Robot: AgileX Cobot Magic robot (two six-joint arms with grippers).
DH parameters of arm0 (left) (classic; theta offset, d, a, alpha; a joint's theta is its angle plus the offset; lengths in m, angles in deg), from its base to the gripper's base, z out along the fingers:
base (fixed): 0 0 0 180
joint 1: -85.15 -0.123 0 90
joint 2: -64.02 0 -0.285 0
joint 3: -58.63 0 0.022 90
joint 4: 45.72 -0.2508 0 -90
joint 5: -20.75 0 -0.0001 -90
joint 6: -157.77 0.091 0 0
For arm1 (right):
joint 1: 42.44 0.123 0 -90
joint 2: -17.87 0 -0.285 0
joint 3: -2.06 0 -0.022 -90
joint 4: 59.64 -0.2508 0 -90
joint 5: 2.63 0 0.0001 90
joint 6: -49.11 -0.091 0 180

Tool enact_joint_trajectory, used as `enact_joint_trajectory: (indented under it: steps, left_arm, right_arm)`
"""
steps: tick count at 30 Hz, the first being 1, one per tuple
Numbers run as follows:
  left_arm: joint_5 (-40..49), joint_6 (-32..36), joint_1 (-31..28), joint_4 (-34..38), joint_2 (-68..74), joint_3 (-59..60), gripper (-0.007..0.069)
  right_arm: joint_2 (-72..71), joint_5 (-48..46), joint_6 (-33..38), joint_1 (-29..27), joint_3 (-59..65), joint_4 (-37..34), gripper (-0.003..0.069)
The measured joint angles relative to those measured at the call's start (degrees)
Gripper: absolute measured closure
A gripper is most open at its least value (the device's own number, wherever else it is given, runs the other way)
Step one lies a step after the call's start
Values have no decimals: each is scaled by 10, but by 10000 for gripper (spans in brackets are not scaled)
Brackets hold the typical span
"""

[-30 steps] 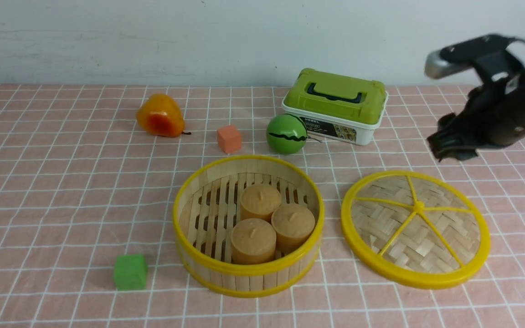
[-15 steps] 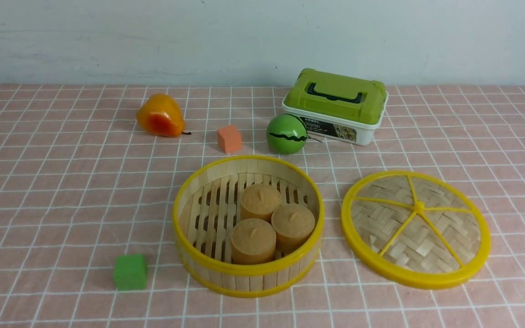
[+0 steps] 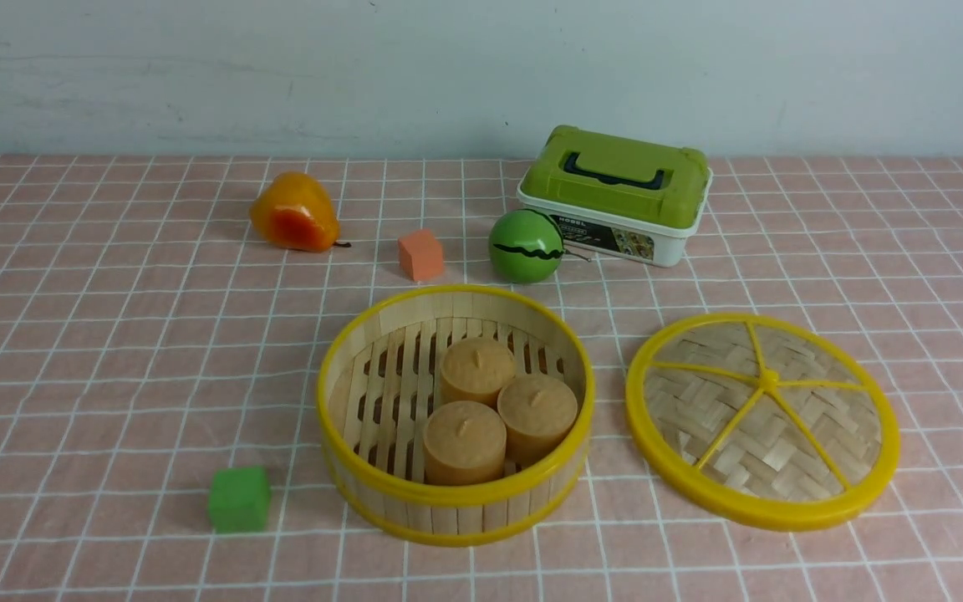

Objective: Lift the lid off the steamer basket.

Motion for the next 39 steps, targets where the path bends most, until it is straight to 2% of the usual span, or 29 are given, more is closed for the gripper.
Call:
enact_joint_trajectory:
  steps: [8,16,17,18,20,21,22,25,26,31,39]
  left_arm:
    - [0,0,0,0,0,0,386]
    - [0,0,0,0,0,0,386]
    - [0,0,0,0,0,0,386]
    - [0,0,0,0,0,0,386]
    - [0,0,0,0,0,0,386]
    - [0,0,0,0,0,0,386]
    - [0,0,0,0,0,0,386]
    - [0,0,0,0,0,0,386]
    - [0,0,0,0,0,0,386]
    - [0,0,0,0,0,0,386]
    - [0,0,0,0,0,0,386]
  right_arm:
    - [-6,-31,0,0,1,0,669]
    - [-15,-21,-4,0,25,-1,666]
    - [-38,32,-10,-1,72,10,668]
    - [-41,38,-11,-1,78,15,669]
    - [-99,142,-33,-19,170,43,681]
    - [-104,150,-35,-23,177,48,681]
    - [-160,210,-60,-47,241,60,683]
    - [-214,256,-86,-76,308,70,683]
    - [-253,276,-101,-100,351,81,683]
    - [-352,295,-151,-150,476,122,684]
    - [-366,284,-165,-151,535,122,684]
